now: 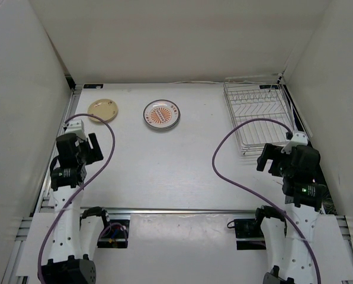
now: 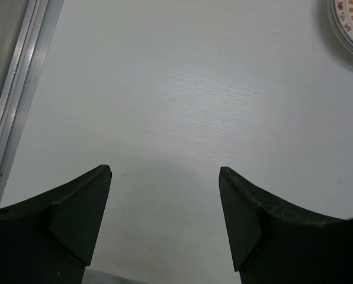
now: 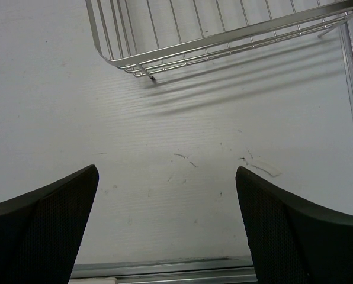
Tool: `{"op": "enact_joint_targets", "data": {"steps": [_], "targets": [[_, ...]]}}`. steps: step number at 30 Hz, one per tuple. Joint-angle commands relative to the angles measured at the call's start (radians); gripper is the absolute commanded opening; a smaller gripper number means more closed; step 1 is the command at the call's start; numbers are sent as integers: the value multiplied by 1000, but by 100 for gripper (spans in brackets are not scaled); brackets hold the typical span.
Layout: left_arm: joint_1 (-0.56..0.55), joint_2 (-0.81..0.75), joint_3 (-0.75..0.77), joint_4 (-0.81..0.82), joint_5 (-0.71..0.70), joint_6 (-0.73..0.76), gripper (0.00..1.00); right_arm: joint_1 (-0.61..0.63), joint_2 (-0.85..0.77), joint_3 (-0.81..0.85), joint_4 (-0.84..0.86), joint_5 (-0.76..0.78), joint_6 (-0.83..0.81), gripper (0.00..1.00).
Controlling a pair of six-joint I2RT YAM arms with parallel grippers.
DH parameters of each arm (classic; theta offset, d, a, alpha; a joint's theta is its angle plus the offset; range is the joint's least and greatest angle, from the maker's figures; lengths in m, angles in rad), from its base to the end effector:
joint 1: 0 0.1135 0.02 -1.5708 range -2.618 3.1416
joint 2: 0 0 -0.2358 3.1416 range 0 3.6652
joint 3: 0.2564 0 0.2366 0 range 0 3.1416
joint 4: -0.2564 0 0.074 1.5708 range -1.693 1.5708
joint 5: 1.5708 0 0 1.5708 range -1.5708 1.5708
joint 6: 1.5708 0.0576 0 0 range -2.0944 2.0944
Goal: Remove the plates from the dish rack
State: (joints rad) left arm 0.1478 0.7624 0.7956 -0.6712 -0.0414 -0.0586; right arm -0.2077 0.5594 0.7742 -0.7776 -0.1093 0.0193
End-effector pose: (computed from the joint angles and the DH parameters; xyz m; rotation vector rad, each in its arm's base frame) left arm 0.1796 0.0291 0.2656 -0.2505 2.1956 0.0953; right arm 0.1402 -0.0231 0.2760 0.1773 2.1224 0.0055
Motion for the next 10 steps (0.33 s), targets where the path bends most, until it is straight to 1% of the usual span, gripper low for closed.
{"op": "enact_joint_targets", "data": {"steps": [1, 4, 10], "targets": [[50, -46, -26, 30, 12, 17, 85, -2, -30, -13, 49, -16, 10, 100], [81, -46, -16, 30, 21, 17, 85, -2, -39, -13, 49, -16, 10, 100], [99, -46, -16, 30, 21, 8, 85, -2, -49, 7, 40, -4, 13, 100]]}}
